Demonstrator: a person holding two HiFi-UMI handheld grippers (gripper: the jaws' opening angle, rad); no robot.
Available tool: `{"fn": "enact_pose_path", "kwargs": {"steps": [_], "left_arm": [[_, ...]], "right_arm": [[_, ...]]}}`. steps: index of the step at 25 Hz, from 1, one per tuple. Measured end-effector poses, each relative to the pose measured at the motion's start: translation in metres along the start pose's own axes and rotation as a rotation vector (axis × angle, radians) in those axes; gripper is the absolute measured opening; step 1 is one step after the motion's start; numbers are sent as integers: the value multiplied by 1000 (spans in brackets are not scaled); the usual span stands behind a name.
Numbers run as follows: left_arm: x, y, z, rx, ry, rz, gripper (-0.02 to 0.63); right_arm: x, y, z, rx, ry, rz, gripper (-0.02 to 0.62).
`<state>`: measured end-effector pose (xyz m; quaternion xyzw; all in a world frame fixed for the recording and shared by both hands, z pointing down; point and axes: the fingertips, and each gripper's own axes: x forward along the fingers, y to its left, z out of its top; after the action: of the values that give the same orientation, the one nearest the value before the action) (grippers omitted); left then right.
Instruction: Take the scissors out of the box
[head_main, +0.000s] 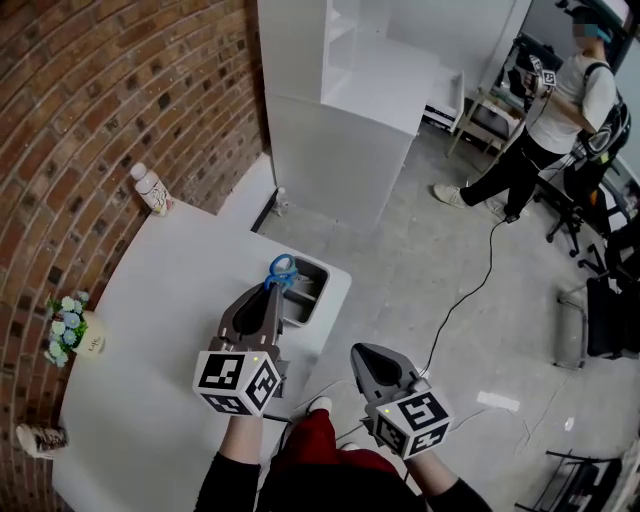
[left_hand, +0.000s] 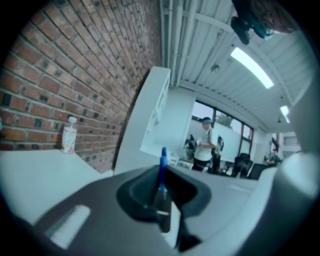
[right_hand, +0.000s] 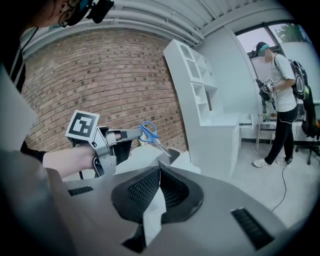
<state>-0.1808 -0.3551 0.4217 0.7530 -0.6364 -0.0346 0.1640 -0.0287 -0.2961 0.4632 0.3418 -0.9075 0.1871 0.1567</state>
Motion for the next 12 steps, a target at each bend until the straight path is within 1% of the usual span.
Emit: {"fn": "enact_pose_path", "kwargs": {"steps": [8, 12], "left_arm": [[-18, -23, 16, 31, -32, -13, 31], [-24, -33, 19, 37, -37, -32, 31]], "right_arm": [[-23, 0, 7, -9, -43, -10, 8], [-33, 0, 9, -21, -65, -24, 8]]}}
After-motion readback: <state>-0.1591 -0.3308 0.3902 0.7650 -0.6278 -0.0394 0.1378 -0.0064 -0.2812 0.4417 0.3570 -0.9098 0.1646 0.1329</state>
